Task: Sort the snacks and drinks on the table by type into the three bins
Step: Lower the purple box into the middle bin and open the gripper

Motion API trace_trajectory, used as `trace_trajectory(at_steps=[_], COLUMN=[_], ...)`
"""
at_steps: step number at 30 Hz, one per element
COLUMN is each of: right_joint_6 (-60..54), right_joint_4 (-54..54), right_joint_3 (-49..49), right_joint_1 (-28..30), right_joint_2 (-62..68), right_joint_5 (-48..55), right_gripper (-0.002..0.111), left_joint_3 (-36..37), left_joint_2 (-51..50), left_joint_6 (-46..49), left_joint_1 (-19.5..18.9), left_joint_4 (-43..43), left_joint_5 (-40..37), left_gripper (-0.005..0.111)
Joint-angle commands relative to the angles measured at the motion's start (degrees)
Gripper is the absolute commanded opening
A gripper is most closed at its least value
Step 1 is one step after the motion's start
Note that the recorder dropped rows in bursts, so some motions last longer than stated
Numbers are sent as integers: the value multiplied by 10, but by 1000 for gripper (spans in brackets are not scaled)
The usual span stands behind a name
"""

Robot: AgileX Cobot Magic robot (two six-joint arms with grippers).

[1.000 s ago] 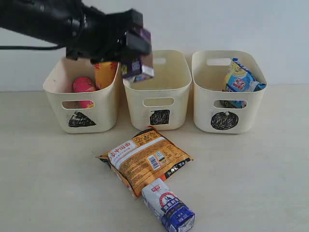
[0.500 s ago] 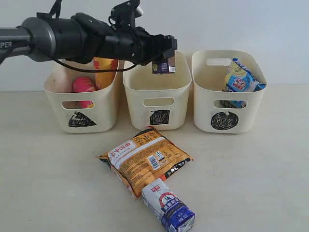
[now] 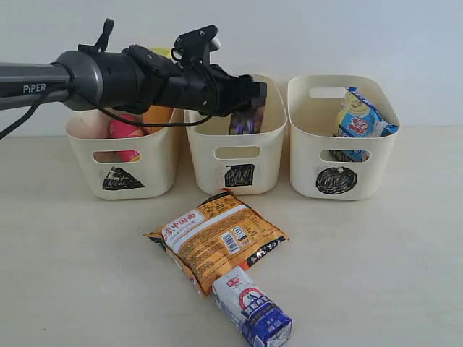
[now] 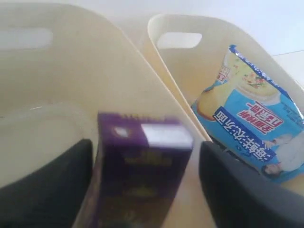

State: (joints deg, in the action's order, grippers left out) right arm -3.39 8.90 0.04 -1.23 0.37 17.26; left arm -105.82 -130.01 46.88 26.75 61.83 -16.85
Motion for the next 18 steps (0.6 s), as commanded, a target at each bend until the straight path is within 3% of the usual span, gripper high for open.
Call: trace_trajectory(at_steps=[1, 4, 6, 10, 11, 13, 15, 18], right_joint_6=[0, 0, 0, 0, 0, 0, 0, 0], right_joint_4=[-2, -2, -2, -2, -2, -2, 0, 0], right_joint_3=[0, 0, 0, 0, 0, 0, 0, 0], right_joint_1=[0, 0, 0, 0, 0, 0, 0, 0], right_joint_2=[-4, -4, -4, -4, -4, -4, -4, -4], right_joint_5=[-5, -5, -5, -5, -5, -8, -8, -8], right_gripper=[0, 0, 0, 0, 0, 0, 0, 0], left_joint_3=[-5, -5, -5, -5, -5, -5, -5, -5], left_joint_2=[4, 14, 32, 74, 93, 118, 150, 194], left_joint_6=[4, 4, 4, 4, 3, -42, -100, -105], left_joint_1=[4, 4, 3, -10, -17, -22, -21, -18], left_joint_4=[5, -10, -43, -73, -95, -162, -289, -338], left_joint_5=[-2, -23, -44, -135, -184, -250, -307, -376], left_gripper=[75, 75, 68, 23, 4, 4, 4, 4])
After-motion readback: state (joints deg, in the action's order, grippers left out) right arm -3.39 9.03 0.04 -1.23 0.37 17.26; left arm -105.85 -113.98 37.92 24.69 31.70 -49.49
